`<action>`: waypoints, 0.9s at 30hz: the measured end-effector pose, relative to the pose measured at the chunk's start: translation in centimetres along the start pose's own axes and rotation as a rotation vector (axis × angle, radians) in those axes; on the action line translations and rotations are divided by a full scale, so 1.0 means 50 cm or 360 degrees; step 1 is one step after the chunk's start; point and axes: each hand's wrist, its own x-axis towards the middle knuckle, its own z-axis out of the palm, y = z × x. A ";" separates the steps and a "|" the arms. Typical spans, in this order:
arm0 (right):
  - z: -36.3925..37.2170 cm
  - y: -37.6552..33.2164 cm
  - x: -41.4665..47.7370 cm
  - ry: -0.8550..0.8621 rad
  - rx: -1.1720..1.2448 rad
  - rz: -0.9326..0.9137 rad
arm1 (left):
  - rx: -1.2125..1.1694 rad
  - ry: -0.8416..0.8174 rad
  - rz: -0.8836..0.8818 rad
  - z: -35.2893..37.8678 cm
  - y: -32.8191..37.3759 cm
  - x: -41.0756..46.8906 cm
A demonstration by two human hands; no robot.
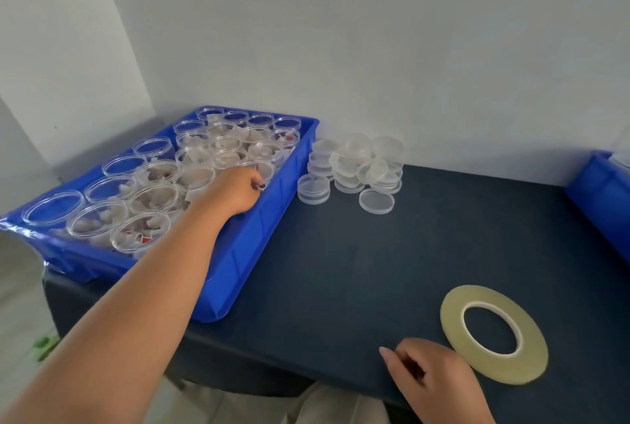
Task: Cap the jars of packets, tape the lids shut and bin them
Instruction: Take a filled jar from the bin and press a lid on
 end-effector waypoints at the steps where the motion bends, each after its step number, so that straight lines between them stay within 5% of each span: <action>1: -0.002 -0.002 0.000 -0.0009 0.0016 0.0026 | 0.0017 0.0082 0.0002 0.000 0.001 -0.006; 6: -0.011 -0.003 -0.002 -0.0066 0.0123 0.0075 | 0.0123 0.0643 0.0080 -0.049 0.023 -0.058; 11: -0.033 -0.014 0.012 -0.0143 0.0414 0.0330 | -0.0063 0.1161 0.0444 -0.124 0.112 -0.151; 19: -0.046 -0.024 0.001 -0.0083 0.0702 0.0555 | -0.0364 0.0244 0.0928 0.038 0.259 -0.333; 27: -0.031 -0.008 0.011 0.0154 0.0829 0.0528 | -0.0515 0.0035 0.1380 0.196 0.279 -0.377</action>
